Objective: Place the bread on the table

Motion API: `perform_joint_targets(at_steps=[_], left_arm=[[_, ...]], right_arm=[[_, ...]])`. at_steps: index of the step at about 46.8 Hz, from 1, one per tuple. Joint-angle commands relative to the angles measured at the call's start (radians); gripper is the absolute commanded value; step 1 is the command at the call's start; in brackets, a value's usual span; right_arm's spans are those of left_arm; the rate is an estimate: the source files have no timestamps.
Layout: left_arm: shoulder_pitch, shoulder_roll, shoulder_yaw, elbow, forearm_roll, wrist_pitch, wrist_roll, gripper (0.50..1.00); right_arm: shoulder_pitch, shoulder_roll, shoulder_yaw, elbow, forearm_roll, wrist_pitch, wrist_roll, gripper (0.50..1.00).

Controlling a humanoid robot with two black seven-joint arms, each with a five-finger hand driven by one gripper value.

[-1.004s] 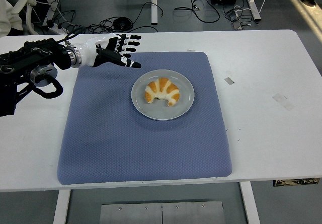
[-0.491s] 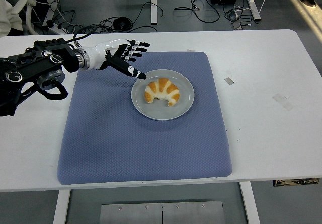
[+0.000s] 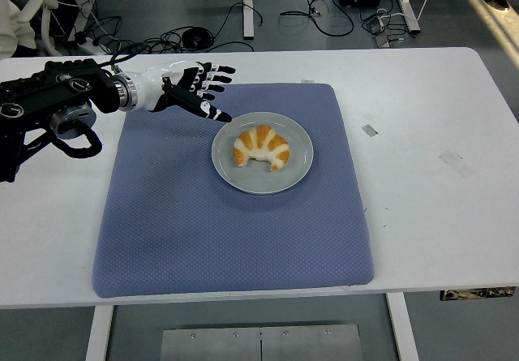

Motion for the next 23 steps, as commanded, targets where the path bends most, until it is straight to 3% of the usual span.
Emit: perform_joint_targets(at_steps=[1,7,23], left_arm=[[-0.003,-0.005,0.010,-0.027,0.113,-0.001,0.000,0.972],[-0.018,-0.020,0.010,-0.035,0.248,0.002,0.011,0.972],[-0.043,-0.032,-0.006,-0.029,0.294,0.005,0.008,0.972]], right_arm=[[0.000,0.000,0.000,0.000,-0.001,0.000,0.000,1.000],[0.000,0.000,0.000,0.000,0.000,0.000,0.000,1.000],[0.000,0.000,0.000,0.000,-0.001,0.000,0.000,1.000]])
